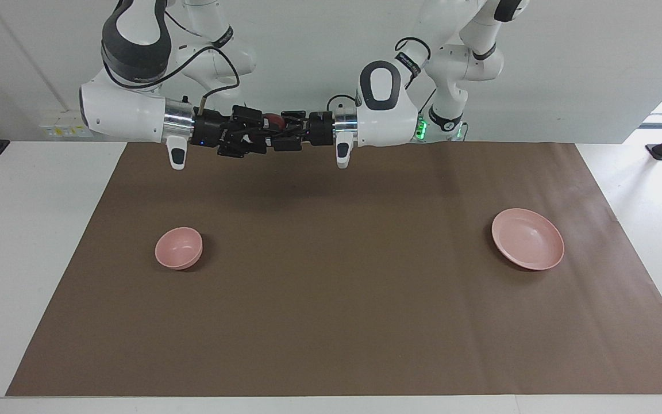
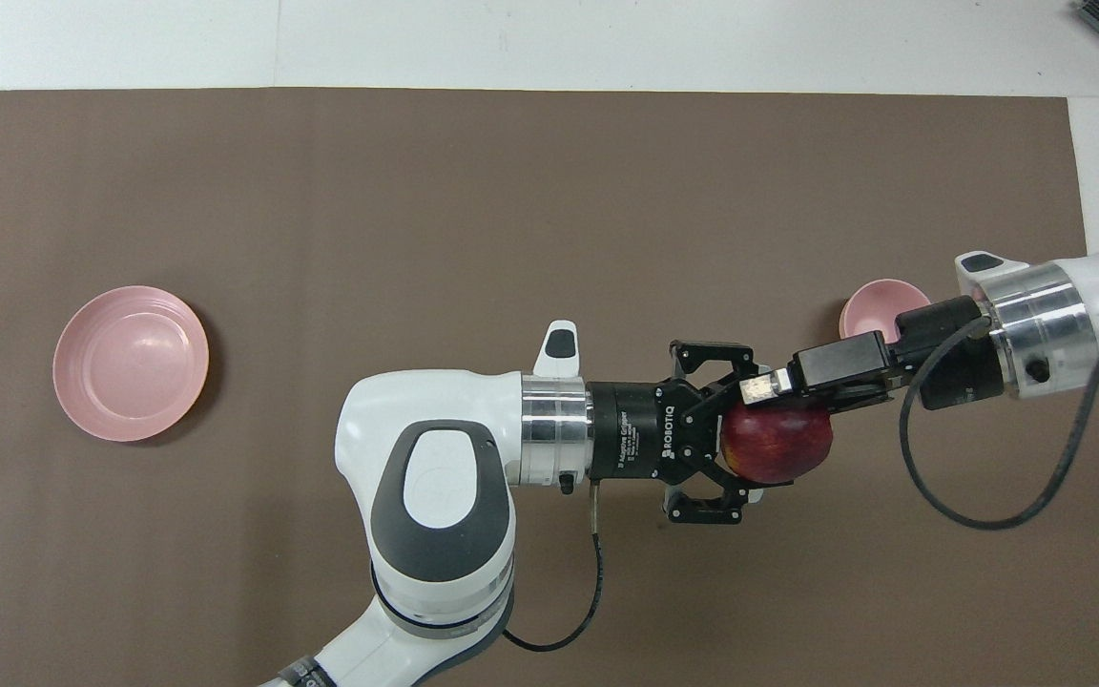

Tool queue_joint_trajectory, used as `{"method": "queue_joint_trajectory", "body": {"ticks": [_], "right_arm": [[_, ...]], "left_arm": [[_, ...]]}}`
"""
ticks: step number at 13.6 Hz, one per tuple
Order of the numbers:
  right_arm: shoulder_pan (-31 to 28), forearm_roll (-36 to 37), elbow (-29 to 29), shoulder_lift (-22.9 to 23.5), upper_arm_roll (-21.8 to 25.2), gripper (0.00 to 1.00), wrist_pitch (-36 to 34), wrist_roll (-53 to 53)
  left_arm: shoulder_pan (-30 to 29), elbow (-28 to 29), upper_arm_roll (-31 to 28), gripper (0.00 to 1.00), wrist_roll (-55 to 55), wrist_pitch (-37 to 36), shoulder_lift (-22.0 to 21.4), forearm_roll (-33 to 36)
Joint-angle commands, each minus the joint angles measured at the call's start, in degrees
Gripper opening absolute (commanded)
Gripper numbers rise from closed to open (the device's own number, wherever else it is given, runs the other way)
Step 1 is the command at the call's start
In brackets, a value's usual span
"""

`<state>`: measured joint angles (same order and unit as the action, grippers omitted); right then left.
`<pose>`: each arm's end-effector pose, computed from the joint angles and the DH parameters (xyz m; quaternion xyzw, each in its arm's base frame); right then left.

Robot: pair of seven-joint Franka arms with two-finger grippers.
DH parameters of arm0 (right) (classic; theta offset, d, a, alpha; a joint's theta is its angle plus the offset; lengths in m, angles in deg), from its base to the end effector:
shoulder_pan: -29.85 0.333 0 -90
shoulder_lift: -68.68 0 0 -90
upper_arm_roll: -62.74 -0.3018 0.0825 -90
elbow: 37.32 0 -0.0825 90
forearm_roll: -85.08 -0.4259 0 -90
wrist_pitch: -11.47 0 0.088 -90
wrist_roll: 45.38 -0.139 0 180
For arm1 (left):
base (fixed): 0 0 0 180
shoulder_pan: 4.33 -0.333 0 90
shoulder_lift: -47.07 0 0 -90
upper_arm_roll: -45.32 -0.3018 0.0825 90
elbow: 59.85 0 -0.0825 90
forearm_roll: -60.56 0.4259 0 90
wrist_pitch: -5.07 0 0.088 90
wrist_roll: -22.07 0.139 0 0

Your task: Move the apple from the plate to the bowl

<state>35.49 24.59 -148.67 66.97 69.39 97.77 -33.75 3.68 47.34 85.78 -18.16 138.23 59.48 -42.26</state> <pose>0.5548 0.1154 0.4785 -0.8480 -0.0089 0.1188 0.5165 0.4481 -0.5321 0.4406 0.5997 0.4140 -0.4326 0.5309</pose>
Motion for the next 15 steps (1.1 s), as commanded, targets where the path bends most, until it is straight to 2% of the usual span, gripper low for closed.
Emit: {"method": "queue_joint_trajectory", "body": {"ticks": [1, 7, 12, 13, 14, 15], "right_arm": [[-0.3, 0.6, -0.4, -0.8, -0.3, 1.0, -1.6, -0.9], [-1.0, 2.4, -0.6, -1.1, 0.1, 1.0, -4.9, 1.8], [-0.7, 2.7, -0.6, -1.1, 0.1, 1.0, -4.2, 1.7], [-0.6, 2.7, -0.6, -1.1, 0.1, 0.72, -4.2, 1.1], [-0.6, 2.7, -0.6, -1.1, 0.1, 0.52, -4.3, 0.5], [-0.5, 2.7, -0.5, -1.1, 0.1, 0.26, -4.2, -1.1]], "left_arm": [[1.0, -0.8, -0.4, 0.0, 0.7, 2.1, 0.0, -0.7], [1.0, -0.9, -0.4, 0.0, 0.7, 4.0, 0.1, -0.7], [1.1, -0.9, -0.3, 0.0, 0.7, 4.0, 0.1, -0.7], [1.1, -0.9, -0.3, 0.0, 0.7, 4.1, 0.1, -0.7], [1.1, -0.9, -0.3, 0.0, 0.7, 4.0, 0.1, -0.7], [1.1, -0.9, -0.3, 0.0, 0.7, 4.0, 0.1, -0.7]]}}
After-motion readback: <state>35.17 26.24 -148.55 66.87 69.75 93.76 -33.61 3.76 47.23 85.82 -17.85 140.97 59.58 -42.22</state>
